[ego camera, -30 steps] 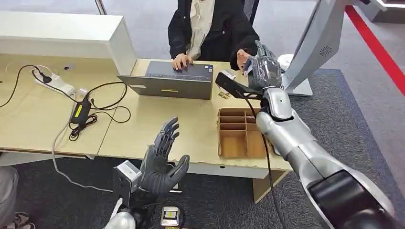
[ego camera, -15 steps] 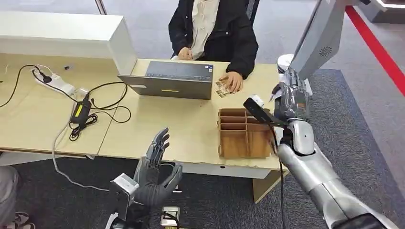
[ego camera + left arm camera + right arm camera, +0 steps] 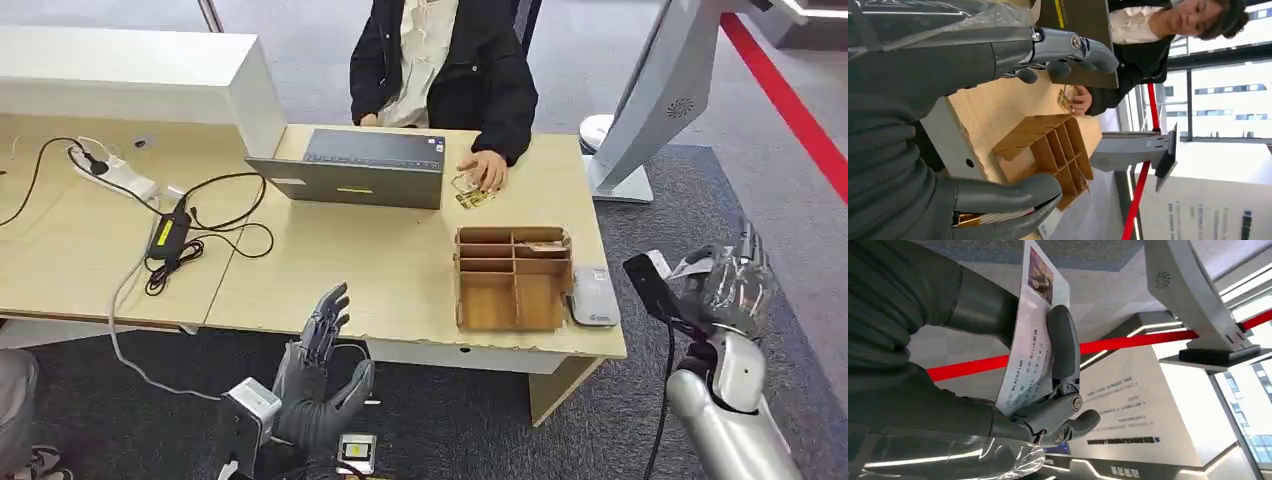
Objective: Pass the card to the sensor for recognition and then transmit it.
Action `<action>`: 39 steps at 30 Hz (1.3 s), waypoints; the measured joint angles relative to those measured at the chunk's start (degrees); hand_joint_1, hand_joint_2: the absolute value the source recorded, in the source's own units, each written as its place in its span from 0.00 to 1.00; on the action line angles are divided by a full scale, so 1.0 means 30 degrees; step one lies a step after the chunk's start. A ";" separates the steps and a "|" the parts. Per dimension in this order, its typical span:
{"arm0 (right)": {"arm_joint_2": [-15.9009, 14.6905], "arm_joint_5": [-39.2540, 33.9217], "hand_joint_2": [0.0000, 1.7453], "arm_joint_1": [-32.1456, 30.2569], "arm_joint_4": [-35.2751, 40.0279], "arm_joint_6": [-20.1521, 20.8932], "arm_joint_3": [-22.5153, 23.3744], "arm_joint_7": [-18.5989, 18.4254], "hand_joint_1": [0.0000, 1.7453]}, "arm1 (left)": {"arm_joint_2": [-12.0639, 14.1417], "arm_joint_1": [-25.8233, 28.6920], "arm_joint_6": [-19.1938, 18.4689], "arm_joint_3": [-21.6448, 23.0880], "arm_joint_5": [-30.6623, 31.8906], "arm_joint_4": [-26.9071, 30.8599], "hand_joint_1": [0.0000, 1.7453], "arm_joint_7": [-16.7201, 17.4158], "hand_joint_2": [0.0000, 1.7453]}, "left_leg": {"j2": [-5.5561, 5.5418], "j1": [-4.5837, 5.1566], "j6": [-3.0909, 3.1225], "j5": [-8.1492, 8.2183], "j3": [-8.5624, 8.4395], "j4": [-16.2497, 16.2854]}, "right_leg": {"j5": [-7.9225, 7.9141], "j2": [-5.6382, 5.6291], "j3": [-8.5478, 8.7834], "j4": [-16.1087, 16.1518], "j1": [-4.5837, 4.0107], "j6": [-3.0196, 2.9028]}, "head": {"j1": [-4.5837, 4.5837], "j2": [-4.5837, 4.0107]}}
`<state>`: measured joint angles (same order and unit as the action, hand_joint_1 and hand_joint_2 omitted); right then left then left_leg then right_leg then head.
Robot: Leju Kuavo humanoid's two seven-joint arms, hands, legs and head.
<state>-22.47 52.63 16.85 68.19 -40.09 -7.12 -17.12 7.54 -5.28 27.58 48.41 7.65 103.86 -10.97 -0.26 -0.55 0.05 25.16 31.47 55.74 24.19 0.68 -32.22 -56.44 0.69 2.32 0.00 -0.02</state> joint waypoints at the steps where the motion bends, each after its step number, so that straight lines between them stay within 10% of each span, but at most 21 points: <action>1: -0.0007 0.0000 1.00 -0.0042 0.0000 0.0007 0.0065 -0.0073 1.00 | -0.0007 -0.0005 -0.0102 0.0000 -0.0007 0.0000 0.00 0.0000 1.00 | 0.0000 -0.0001 -0.0001 -0.0001 -0.0002 0.0000 | 0.0000 0.0000 0.0002 -0.0001 0.0000 0.0000 | 0.0000 0.0000; 22: 0.1880 -0.3154 1.00 0.1047 -0.3460 0.3205 -0.2667 -0.0043 1.00 | -0.0400 -0.0521 -0.2229 -0.0080 -0.0815 -0.0058 0.00 -0.0321 1.00 | 0.0001 -0.0003 -0.0009 -0.0013 0.0011 -0.0004 | 0.0004 0.0003 -0.0004 -0.0017 -0.0003 -0.0004 | -0.0007 0.0000; 39: 0.2791 -0.3825 1.00 0.2574 -0.6914 0.3264 -0.4022 0.0394 1.00 | -0.0437 -0.0586 -0.2150 -0.0081 -0.0743 -0.0058 0.00 -0.0007 1.00 | 0.0005 -0.0003 -0.0011 -0.0013 -0.0023 -0.0003 | -0.0001 -0.0002 0.0018 -0.0013 -0.0003 -0.0009 | 0.0000 0.0000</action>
<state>-14.10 41.16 24.57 47.45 -30.29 -19.19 -15.93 6.23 -7.04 21.13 48.17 5.42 103.69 -10.99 -0.24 -0.56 0.02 25.12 31.40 55.73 24.19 0.67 -32.16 -56.48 0.68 2.30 0.00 -0.02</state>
